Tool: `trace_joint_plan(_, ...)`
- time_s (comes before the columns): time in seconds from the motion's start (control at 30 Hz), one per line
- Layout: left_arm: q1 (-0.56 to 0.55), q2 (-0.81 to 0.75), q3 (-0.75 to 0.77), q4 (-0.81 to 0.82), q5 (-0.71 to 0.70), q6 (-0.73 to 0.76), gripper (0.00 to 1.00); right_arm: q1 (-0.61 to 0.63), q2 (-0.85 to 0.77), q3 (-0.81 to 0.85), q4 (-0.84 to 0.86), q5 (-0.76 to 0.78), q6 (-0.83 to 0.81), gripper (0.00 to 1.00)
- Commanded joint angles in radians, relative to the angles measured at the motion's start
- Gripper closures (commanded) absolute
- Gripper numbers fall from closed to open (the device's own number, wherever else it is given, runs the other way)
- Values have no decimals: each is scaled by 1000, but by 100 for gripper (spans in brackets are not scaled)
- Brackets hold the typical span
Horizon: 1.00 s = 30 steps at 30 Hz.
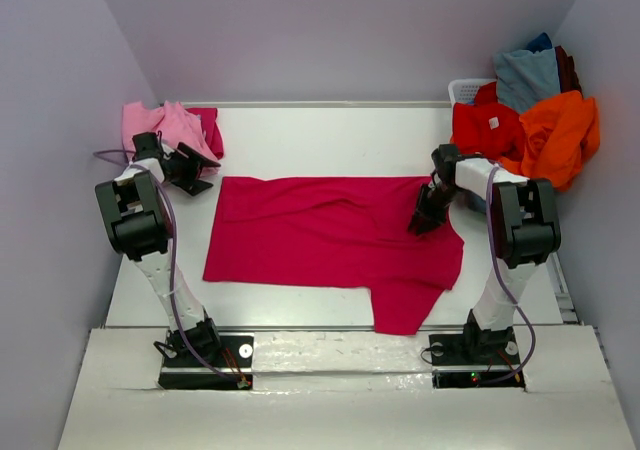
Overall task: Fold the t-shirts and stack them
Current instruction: Fold the tshirt
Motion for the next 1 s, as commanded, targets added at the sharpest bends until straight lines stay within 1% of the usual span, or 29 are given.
trace_joint_plan(0.0, 4, -104, -50, 3, 28, 32, 27, 3, 38, -55, -13, 131, -30, 64)
trace_joint_plan(0.17, 4, -187, -145, -3, 38, 54, 27, 3, 30, -36, -19, 127, -31, 64)
trace_joint_plan(0.37, -6, -236, -207, 0, 46, 80, 28, 3, 42, -36, -11, 116, -33, 65)
trace_joint_plan(0.6, -6, -226, -227, -25, 40, 113, 29, 3, 51, -24, -13, 114, -36, 65)
trace_joint_plan(0.97, -6, -176, -265, -3, 39, 127, 29, 3, 61, -21, -14, 114, -38, 65)
